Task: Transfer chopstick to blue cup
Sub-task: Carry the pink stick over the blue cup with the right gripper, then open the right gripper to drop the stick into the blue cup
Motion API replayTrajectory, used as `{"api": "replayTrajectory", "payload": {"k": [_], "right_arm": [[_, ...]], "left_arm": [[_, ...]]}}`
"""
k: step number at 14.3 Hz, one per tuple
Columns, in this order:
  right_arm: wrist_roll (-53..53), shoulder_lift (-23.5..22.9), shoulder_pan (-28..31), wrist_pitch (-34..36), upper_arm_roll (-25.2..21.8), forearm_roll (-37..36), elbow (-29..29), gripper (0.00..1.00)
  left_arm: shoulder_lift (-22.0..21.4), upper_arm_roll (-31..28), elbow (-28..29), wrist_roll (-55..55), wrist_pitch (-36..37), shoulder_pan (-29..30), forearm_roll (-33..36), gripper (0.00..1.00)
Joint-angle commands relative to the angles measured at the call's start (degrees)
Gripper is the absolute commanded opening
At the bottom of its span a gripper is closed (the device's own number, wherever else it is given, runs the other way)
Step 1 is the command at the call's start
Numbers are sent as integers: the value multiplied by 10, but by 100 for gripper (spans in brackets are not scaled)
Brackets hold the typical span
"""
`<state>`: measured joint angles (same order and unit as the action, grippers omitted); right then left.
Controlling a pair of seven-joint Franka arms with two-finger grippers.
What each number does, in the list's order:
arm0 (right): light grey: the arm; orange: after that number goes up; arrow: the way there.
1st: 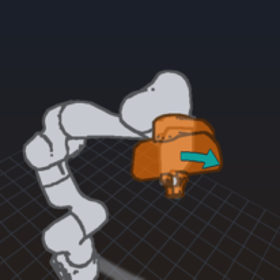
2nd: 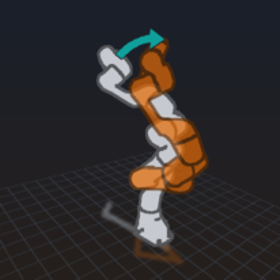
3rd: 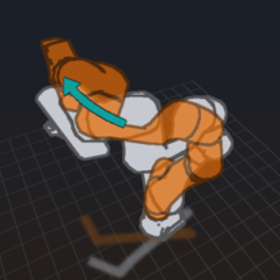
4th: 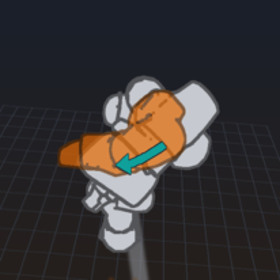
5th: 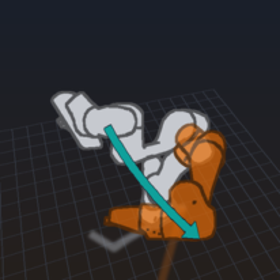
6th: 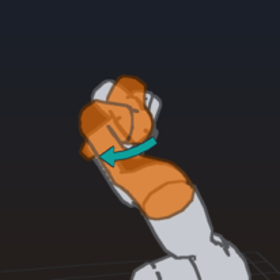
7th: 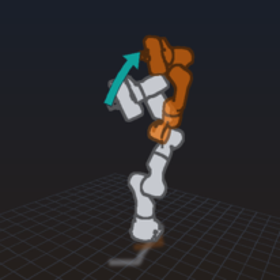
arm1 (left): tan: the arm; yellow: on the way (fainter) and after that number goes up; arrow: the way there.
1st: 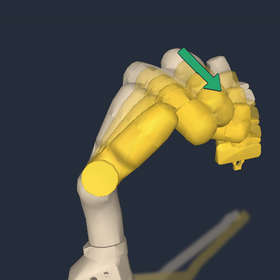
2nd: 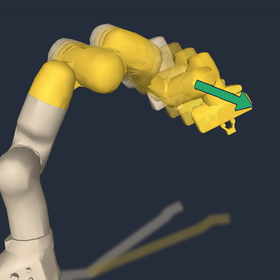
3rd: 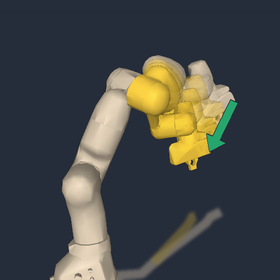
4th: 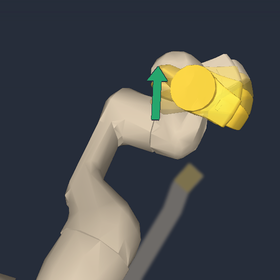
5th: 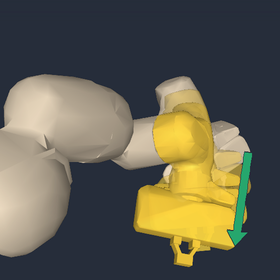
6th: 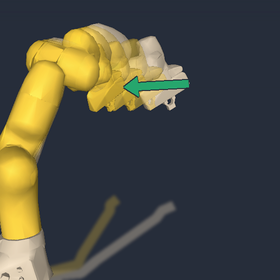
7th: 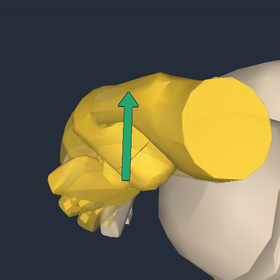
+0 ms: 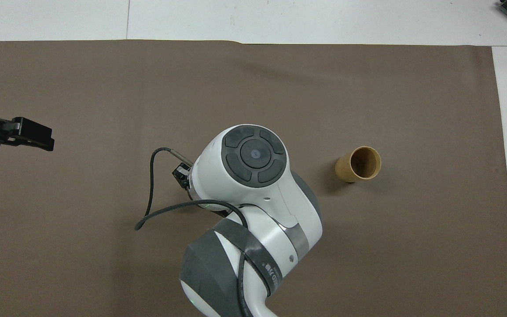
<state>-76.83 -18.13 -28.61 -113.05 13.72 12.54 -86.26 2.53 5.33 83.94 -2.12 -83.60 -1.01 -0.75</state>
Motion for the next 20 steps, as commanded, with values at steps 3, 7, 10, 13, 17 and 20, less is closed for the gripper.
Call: {"api": "replayTrajectory", "payload": {"k": [3, 7, 10, 13, 17, 20], "right_arm": [[8, 8, 1, 17, 6, -29, 11, 81], [10, 36, 8, 47, 3, -77, 11, 99], [12, 51, 10, 48, 5, -173, 9, 100], [82, 80, 46, 57, 4, -180, 0, 100], [226, 157, 124, 128, 4, -176, -36, 100], [350, 208, 187, 164, 4, -171, -65, 100]], "left_arm": [[-8, 5, 5, 0, 3, 7, 7, 100], [-8, 5, 5, 0, 3, 7, 7, 100], [-8, 5, 5, 0, 3, 7, 7, 100], [-8, 5, 5, 0, 3, 7, 7, 100], [-8, 5, 5, 0, 3, 7, 7, 100], [-8, 5, 5, 0, 3, 7, 7, 100]]}}
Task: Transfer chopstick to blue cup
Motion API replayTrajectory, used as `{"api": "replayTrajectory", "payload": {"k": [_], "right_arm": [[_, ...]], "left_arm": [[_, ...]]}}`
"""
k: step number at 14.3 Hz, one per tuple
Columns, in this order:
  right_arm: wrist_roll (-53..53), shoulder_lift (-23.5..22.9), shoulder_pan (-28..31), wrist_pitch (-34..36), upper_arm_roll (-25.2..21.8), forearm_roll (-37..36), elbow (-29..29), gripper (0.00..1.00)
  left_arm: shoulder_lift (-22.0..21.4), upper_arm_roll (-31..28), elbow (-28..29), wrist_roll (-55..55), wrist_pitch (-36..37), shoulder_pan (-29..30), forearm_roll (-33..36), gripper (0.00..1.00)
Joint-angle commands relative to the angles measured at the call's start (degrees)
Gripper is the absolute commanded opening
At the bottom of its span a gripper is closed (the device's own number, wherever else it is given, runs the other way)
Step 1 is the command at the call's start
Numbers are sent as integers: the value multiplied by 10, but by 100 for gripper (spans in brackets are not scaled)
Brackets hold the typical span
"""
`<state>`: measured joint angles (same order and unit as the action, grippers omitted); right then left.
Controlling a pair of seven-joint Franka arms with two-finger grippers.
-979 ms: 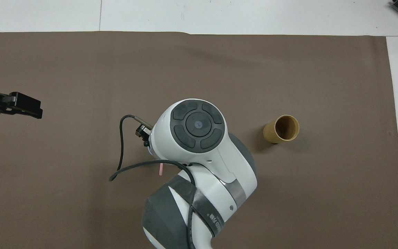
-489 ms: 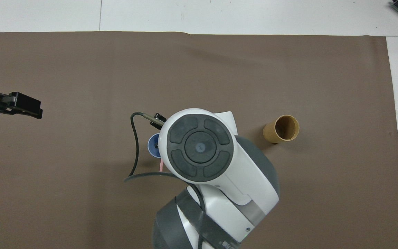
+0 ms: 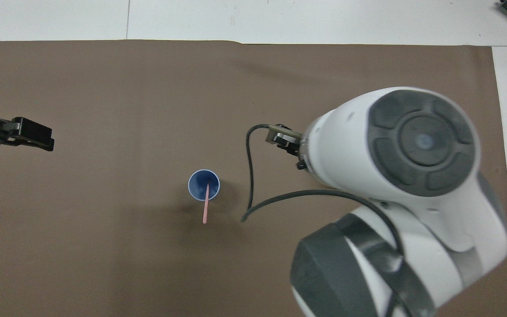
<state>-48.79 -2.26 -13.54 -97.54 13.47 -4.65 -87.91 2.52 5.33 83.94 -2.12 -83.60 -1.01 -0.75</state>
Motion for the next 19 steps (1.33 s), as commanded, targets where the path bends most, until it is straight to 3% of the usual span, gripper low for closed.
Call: {"api": "replayTrajectory", "payload": {"k": [1, 9, 19], "right_arm": [[110, 55, 53, 24, 7, 1, -50, 100], [364, 45, 131, 80, -24, 3, 18, 100], [445, 21, 149, 125, -63, 10, 56, 100]], "left_arm": [[-8, 5, 5, 0, 3, 7, 7, 100], [-8, 5, 5, 0, 3, 7, 7, 100], [-13, 5, 4, 1, 6, 7, 7, 100]]}}
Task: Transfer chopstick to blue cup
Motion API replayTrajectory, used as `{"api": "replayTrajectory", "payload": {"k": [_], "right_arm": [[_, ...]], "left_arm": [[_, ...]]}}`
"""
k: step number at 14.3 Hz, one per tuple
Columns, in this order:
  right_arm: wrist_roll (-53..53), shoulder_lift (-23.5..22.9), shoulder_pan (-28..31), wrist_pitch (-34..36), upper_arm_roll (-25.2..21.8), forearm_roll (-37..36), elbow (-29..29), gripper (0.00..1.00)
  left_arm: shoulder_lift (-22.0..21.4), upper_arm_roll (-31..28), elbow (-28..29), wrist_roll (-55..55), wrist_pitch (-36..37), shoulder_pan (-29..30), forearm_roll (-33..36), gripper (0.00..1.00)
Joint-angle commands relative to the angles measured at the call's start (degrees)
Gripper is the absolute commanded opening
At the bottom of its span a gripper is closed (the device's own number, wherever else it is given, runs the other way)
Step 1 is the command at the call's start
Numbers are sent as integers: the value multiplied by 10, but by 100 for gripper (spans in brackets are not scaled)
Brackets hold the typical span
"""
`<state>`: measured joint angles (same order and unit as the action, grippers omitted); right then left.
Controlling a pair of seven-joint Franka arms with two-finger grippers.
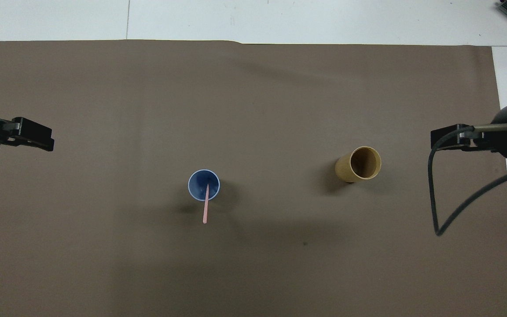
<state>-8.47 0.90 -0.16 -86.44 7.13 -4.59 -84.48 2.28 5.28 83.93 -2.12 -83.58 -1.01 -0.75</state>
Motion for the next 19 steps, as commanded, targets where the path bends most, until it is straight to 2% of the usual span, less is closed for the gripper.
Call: {"api": "replayTrajectory", "payload": {"k": [1, 7, 19], "right_arm": [[47, -11, 17, 13, -1, 12, 21, 100], [49, -4, 24, 12, -1, 42, 11, 100], [48, -13, 26, 18, -2, 34, 14, 100]], "left_arm": [[-11, 5, 4, 0, 5, 7, 7, 100], [-11, 5, 4, 0, 5, 7, 7, 100], [-11, 5, 4, 0, 5, 7, 7, 100]]}}
